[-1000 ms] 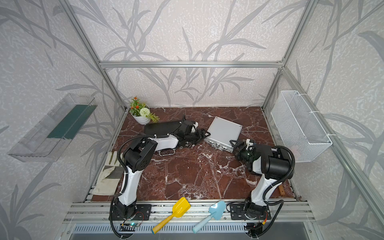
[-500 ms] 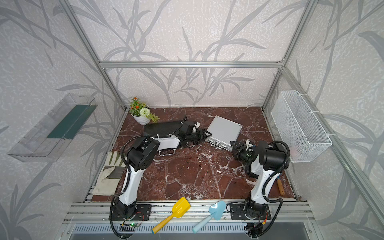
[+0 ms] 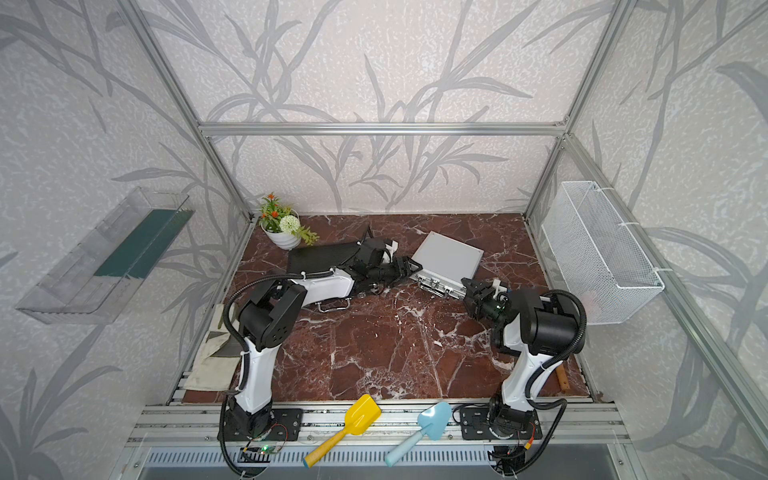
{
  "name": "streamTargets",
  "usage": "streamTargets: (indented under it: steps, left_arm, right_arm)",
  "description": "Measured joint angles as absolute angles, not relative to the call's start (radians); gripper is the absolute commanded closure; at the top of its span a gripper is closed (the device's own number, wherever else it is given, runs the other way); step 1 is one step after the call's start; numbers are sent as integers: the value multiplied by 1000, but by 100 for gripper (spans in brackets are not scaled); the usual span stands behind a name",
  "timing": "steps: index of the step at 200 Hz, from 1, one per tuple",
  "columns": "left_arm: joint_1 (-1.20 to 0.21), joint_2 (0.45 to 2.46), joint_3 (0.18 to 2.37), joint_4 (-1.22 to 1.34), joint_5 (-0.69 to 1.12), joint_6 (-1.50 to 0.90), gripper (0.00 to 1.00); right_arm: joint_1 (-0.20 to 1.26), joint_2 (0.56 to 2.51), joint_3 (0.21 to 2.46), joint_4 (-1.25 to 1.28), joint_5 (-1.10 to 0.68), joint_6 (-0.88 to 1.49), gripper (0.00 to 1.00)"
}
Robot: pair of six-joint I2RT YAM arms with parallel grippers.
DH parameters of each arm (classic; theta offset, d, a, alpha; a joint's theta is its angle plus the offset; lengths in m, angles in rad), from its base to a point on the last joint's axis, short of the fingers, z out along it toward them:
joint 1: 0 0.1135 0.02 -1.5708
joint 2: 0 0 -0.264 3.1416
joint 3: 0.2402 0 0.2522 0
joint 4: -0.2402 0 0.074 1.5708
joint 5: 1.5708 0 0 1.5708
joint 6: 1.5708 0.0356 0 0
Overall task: Open the poker set cases
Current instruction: Pick up the poker set case from the center of the board, then open the fastener on the poker set case.
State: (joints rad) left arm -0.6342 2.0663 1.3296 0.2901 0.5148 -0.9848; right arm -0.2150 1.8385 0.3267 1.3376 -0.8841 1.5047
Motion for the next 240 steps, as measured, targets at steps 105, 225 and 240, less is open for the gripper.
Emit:
streamTargets:
  steps: [105,225,240]
  left_arm:
    - [-673,1830,1113,395,466,-955,17]
    - [-724,2215,1163,916,515,-1102,37]
    - [-725,2247,1175,967,517,-1127,39]
  right_arm:
    - [-297,1783,313,1271,-972,1528,58]
    - [-317,1710,313,1181,-989,1546,58]
    - [-317,1710,313,1181,-989,1546,58]
